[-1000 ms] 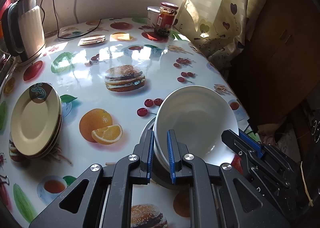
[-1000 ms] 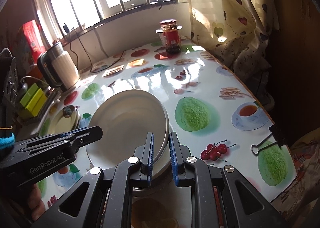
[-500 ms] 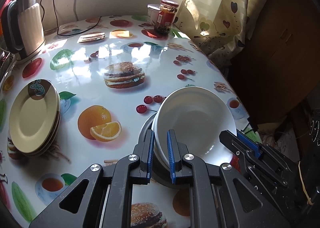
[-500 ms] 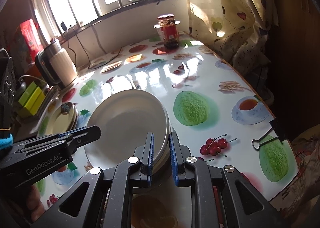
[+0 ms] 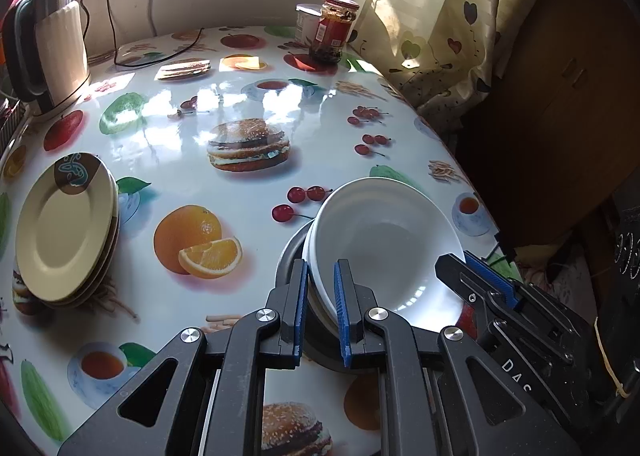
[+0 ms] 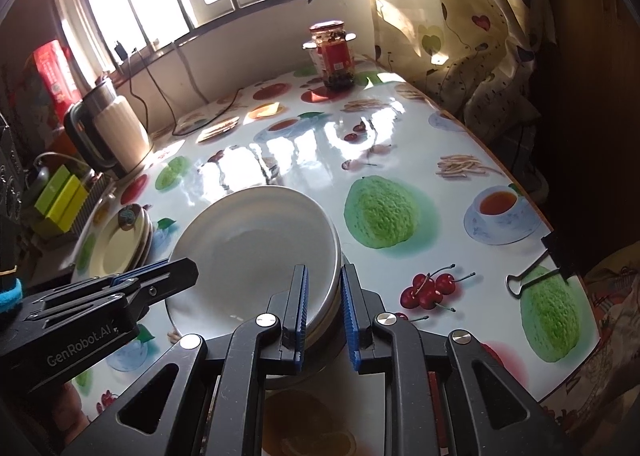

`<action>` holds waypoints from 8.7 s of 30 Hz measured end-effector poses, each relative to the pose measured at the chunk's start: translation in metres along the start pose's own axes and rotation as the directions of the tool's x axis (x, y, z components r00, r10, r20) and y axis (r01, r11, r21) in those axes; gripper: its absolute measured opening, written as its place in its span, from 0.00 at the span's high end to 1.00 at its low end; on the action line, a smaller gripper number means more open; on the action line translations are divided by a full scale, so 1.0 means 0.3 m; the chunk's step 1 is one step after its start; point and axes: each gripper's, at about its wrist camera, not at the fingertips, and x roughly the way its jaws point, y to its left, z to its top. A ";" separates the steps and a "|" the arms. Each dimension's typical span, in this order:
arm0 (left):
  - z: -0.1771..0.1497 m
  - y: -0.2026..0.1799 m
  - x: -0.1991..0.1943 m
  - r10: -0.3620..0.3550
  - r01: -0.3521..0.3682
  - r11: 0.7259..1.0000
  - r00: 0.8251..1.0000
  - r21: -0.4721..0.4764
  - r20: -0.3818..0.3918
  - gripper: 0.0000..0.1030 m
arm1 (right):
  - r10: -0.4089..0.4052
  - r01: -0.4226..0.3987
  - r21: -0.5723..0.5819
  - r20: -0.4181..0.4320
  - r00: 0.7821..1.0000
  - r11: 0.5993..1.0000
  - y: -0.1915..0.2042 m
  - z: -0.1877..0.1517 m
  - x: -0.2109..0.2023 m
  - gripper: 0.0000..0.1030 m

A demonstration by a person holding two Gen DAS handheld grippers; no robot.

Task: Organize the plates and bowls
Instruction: 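Lower the blue-striped white bowl into the steel bowl and open both tools, then close both tools side by side on the steel bowl's rim, then lift the steel bowl with its nested bowls using both tools, then carry the bowl stack with both tools over the cream plate stack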

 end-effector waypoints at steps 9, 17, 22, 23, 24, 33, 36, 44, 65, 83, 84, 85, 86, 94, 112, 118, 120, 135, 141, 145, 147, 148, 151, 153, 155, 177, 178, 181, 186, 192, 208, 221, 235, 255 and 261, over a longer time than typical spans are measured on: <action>-0.002 0.005 0.000 -0.007 0.007 1.000 1.000 -0.003 0.003 0.87 | 0.003 -0.003 -0.005 0.002 1.000 1.000 0.008 0.003 0.005 0.81; -0.016 0.001 -0.007 -0.010 0.010 1.000 1.000 0.008 0.018 0.86 | 0.008 -0.008 -0.017 0.020 1.000 1.000 0.015 0.000 -0.008 0.73; -0.037 -0.002 -0.028 0.008 -0.010 0.999 0.999 0.031 0.050 0.78 | 0.013 -0.013 -0.011 0.043 0.999 1.000 0.009 -0.005 -0.029 0.65; -0.040 0.001 -0.031 0.004 -0.005 1.000 0.999 0.030 0.052 0.77 | 0.014 -0.013 -0.009 0.048 0.999 1.000 0.007 -0.007 -0.034 0.64; -0.043 0.003 -0.034 0.002 -0.003 1.000 0.998 0.028 0.055 0.75 | 0.014 -0.013 -0.007 0.051 0.999 1.000 0.005 -0.010 -0.038 0.63; -0.089 -0.003 -0.090 0.028 -0.035 0.998 0.992 0.054 0.122 0.68 | 0.020 -0.022 0.012 0.101 0.995 1.000 -0.019 -0.037 -0.086 0.58; -0.100 -0.007 -0.112 0.051 -0.062 0.996 0.987 0.066 0.150 0.68 | 0.013 -0.015 0.018 0.114 0.993 1.000 -0.025 -0.046 -0.099 0.58; -0.131 -0.001 -0.157 0.066 -0.083 0.994 0.976 0.076 0.206 0.67 | 0.005 -0.009 0.029 0.135 0.991 1.000 -0.051 -0.076 -0.123 0.57; -0.187 0.108 -0.073 0.085 -0.088 0.996 0.981 0.009 0.176 0.62 | 0.008 -0.015 0.061 0.117 0.993 0.998 -0.150 -0.158 -0.074 0.52; -0.141 0.138 0.031 0.019 -0.015 0.999 0.993 -0.030 0.117 0.62 | 0.048 -0.050 0.031 0.070 0.996 0.998 -0.142 -0.139 0.035 0.52; -0.137 0.136 0.037 0.019 -0.016 1.000 0.994 -0.026 0.112 0.62 | 0.048 -0.050 0.032 0.067 0.997 0.998 -0.143 -0.137 0.041 0.52; -0.133 0.137 0.044 0.017 -0.014 1.000 0.994 -0.028 0.105 0.62 | 0.052 -0.055 0.037 0.065 0.997 0.998 -0.146 -0.136 0.045 0.52; -0.130 0.140 0.050 0.008 -0.005 0.999 0.995 -0.034 0.099 0.62 | 0.056 -0.059 0.042 0.065 0.996 0.997 -0.149 -0.133 0.048 0.52; -0.114 0.155 0.089 -0.059 0.062 0.997 0.996 -0.050 0.071 0.62 | 0.102 -0.106 0.052 0.064 0.993 0.993 -0.170 -0.124 0.066 0.52; -0.114 0.187 0.108 -0.155 0.161 0.983 0.985 -0.084 0.076 0.70 | 0.345 -0.350 0.181 0.062 0.937 0.919 -0.237 -0.126 0.110 0.78; -0.113 0.181 0.107 -0.158 0.163 0.984 0.984 -0.071 0.080 0.76 | 0.379 -0.385 0.190 0.067 0.923 0.903 -0.248 -0.129 0.114 0.81; -0.113 0.183 0.109 -0.165 0.171 0.982 0.983 -0.076 0.081 0.79 | 0.389 -0.394 0.194 0.066 0.919 0.898 -0.250 -0.127 0.116 0.83; -0.106 0.175 0.121 -0.182 0.188 0.979 0.980 -0.076 0.076 0.83 | 0.468 -0.471 0.263 0.079 0.880 0.842 -0.276 -0.137 0.134 0.84; -0.106 0.172 0.122 -0.187 0.193 0.978 0.979 -0.072 0.083 0.87 | 0.499 -0.503 0.278 0.089 0.862 0.818 -0.284 -0.143 0.136 0.90; -0.106 0.173 0.119 -0.189 0.195 0.978 0.978 -0.072 0.085 0.87 | 0.502 -0.505 0.278 0.091 0.860 0.817 -0.283 -0.143 0.135 0.90; -0.106 0.177 0.117 -0.195 0.202 0.976 0.977 -0.075 0.087 0.87 | 0.504 -0.508 0.282 0.093 0.859 0.814 -0.283 -0.144 0.133 0.90; -0.107 0.178 0.117 -0.198 0.204 0.976 0.976 -0.077 0.087 0.87 | 0.504 -0.508 0.280 0.093 0.859 0.815 -0.284 -0.144 0.133 0.90; -0.110 0.178 0.113 -0.195 0.202 0.977 0.977 -0.072 0.088 0.87 | 0.504 -0.509 0.277 0.094 0.859 0.815 -0.284 -0.144 0.132 0.90; -0.110 0.176 0.114 -0.196 0.202 0.977 0.977 -0.071 0.089 0.87 | 0.504 -0.510 0.271 0.095 0.858 0.816 -0.283 -0.144 0.129 0.90; -0.110 0.175 0.113 -0.194 0.201 0.977 0.977 -0.071 0.088 0.87 | 0.504 -0.510 0.270 0.096 0.858 0.817 -0.282 -0.144 0.128 0.90; -0.122 0.174 0.073 -0.170 0.177 0.983 0.979 -0.056 0.113 0.88 | 0.520 -0.528 0.255 0.104 0.848 0.810 -0.261 -0.140 0.124 0.90; -0.122 0.173 0.070 -0.166 0.173 0.983 0.979 -0.054 0.114 0.88 | 0.521 -0.529 0.255 0.104 0.847 0.809 -0.260 -0.139 0.124 0.90; -0.121 0.175 0.054 -0.162 0.170 0.984 0.979 -0.051 0.124 0.88 | 0.526 -0.535 0.251 0.106 0.844 0.807 -0.255 -0.137 0.121 0.90; -0.118 0.182 0.027 -0.159 0.168 0.985 0.978 -0.051 0.138 0.88 | 0.534 -0.544 0.242 0.112 0.838 0.804 -0.240 -0.127 0.110 0.90; -0.118 0.189 0.000 -0.149 0.160 0.985 0.977 -0.061 0.152 0.88 | 0.539 -0.548 0.225 0.107 0.836 0.805 -0.210 -0.106 0.103 0.90; -0.104 0.257 -0.073 -0.106 0.126 0.987 0.977 -0.098 0.187 0.88 | 0.571 -0.576 0.181 0.087 0.817 0.797 -0.106 -0.053 0.103 0.90; -0.089 0.324 -0.124 -0.070 0.099 0.987 0.975 -0.129 0.211 0.88 | 0.597 -0.599 0.149 0.063 0.800 0.787 -0.015 -0.003 0.117 0.90; -0.085 0.424 -0.181 -0.034 0.077 0.982 0.970 -0.174 0.242 0.88 | 0.630 -0.628 0.112 0.028 0.776 0.770 0.099 0.045 0.154 0.90; -0.065 0.573 -0.231 0.029 0.035 0.971 0.965 -0.236 0.262 0.88 | 0.670 -0.667 0.076 -0.033 0.741 0.741 0.280 0.106 0.236 0.90; -0.064 0.620 -0.237 0.046 0.027 0.965 0.962 -0.261 0.269 0.88 | 0.678 -0.675 0.067 -0.054 0.733 0.735 0.330 0.125 0.270 0.90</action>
